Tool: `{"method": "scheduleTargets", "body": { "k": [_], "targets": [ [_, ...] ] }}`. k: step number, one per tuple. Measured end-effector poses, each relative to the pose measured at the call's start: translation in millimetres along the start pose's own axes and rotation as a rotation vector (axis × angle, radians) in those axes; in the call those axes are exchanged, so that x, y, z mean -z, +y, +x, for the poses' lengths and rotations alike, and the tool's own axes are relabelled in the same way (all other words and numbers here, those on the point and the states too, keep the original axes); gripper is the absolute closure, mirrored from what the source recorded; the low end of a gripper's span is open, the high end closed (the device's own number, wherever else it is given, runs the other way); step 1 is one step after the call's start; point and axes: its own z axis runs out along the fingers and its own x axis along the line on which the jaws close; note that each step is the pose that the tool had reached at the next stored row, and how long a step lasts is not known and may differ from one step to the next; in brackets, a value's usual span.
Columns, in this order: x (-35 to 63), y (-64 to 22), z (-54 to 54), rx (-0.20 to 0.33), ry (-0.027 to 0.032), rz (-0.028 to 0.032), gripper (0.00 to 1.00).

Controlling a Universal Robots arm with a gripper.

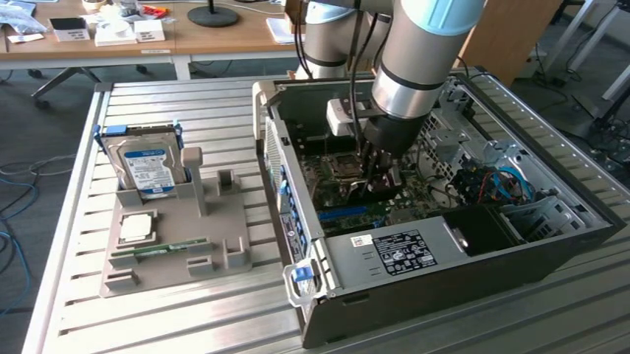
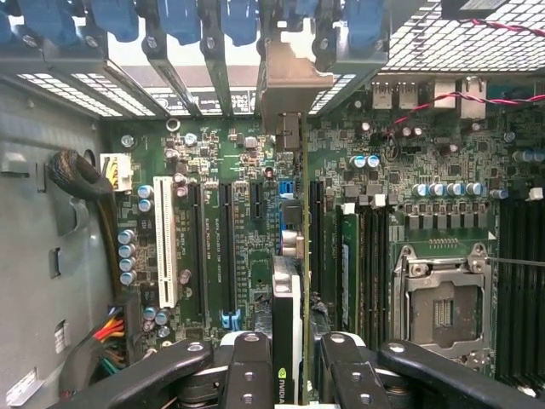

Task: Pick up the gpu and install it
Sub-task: 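Insert the gpu into the slot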

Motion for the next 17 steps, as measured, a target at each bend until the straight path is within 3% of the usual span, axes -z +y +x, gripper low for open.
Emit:
{"method": "scheduleTargets", "body": {
  "k": [17],
  "targets": [
    [-7.6, 4.3, 0.7, 0.000, -0.0004, 0.0002, 0.73]
  ]
}}
